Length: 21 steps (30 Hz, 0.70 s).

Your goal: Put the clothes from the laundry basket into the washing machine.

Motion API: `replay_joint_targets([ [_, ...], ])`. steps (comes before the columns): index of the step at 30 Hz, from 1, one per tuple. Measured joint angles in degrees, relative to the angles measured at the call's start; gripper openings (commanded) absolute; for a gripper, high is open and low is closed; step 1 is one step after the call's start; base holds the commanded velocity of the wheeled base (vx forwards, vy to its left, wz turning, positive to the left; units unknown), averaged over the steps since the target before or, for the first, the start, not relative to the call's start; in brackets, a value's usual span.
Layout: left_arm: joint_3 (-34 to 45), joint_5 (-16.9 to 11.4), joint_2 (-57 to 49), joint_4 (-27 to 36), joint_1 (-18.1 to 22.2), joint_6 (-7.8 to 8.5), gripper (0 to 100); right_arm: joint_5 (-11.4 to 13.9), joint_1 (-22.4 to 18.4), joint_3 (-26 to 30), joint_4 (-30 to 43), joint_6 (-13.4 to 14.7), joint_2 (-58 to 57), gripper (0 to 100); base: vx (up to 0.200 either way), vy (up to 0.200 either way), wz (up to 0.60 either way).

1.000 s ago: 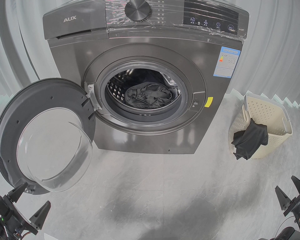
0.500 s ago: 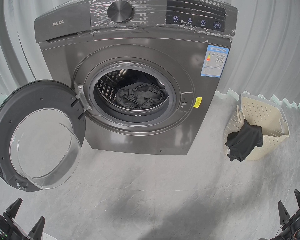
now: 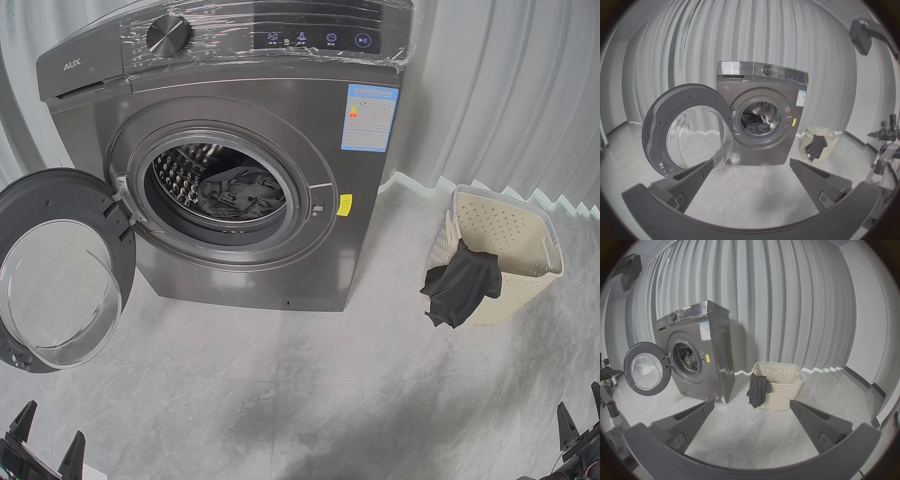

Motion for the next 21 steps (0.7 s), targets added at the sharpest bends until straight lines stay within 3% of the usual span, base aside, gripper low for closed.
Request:
replay_joint_targets([
  [3,0.0,2.5,-0.5,3.8,0.3,3.07,100,0.1,0.0,0.0,0.1,-0.1,0.0,100,0.000,-0.200,0.00],
  [6,0.0,3.4,-0.8,4.8,0.4,4.06,100,0.2,0.0,0.0,0.2,-0.2,-0.1,100,-0.067,-0.200,0.00],
  [21,0.0,3.7,-1.1,4.6,0.3,2.83,100,0.2,-0.1,0.0,0.2,-0.3,-0.1,100,-0.187,-0.187,0.00],
])
